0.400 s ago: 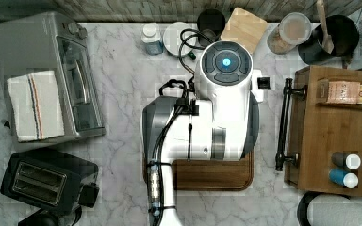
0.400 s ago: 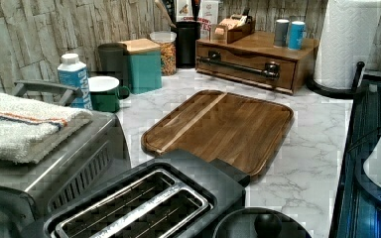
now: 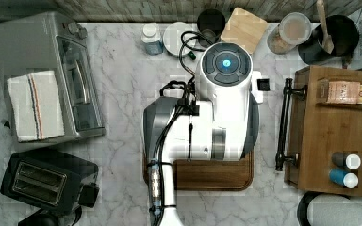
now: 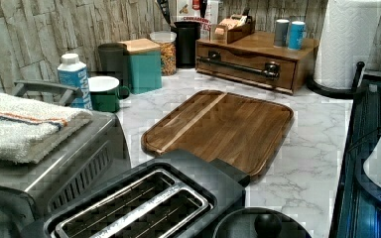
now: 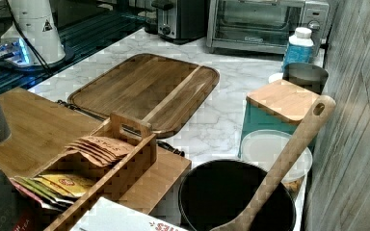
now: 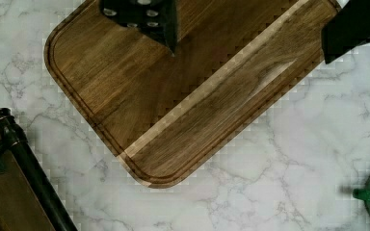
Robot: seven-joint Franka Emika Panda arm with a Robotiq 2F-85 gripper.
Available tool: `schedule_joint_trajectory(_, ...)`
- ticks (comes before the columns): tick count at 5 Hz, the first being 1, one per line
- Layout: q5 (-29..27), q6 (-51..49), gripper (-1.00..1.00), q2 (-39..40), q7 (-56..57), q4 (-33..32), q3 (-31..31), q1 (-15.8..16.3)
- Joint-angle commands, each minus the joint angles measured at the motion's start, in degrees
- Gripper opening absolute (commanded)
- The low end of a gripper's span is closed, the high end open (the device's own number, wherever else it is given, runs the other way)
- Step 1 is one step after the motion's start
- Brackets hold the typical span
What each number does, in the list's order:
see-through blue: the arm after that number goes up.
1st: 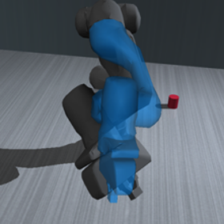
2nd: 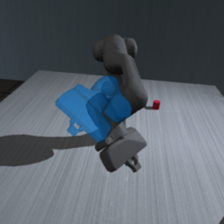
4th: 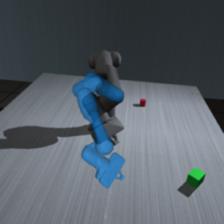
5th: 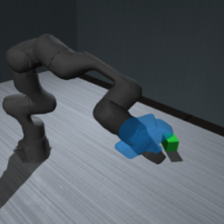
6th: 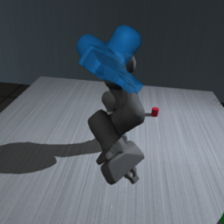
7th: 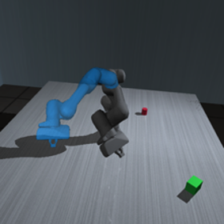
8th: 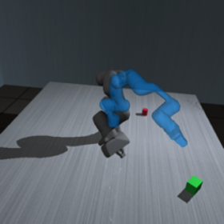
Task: Open the drawer.
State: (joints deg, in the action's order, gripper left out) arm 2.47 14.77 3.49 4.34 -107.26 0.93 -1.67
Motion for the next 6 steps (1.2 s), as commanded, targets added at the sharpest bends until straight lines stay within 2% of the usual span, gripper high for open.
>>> schedule_joint_trajectory(1,4.5,12.1,1.00,-4.7,20.3,-10.0,3.1,-3.7)
schedule_joint_trajectory(3,4.2,14.9,1.00,-1.6,34.7,-7.5,8.5,-6.9)
schedule_joint_trajectory(4,5.1,21.1,1.00,-0.4,38.4,-8.6,10.3,-8.2)
schedule_joint_trajectory(5,7.7,23.1,1.00,2.1,38.4,-6.7,10.6,-8.8)
schedule_joint_trajectory(6,8.5,25.7,1.00,2.8,40.1,-7.1,12.4,-7.6)
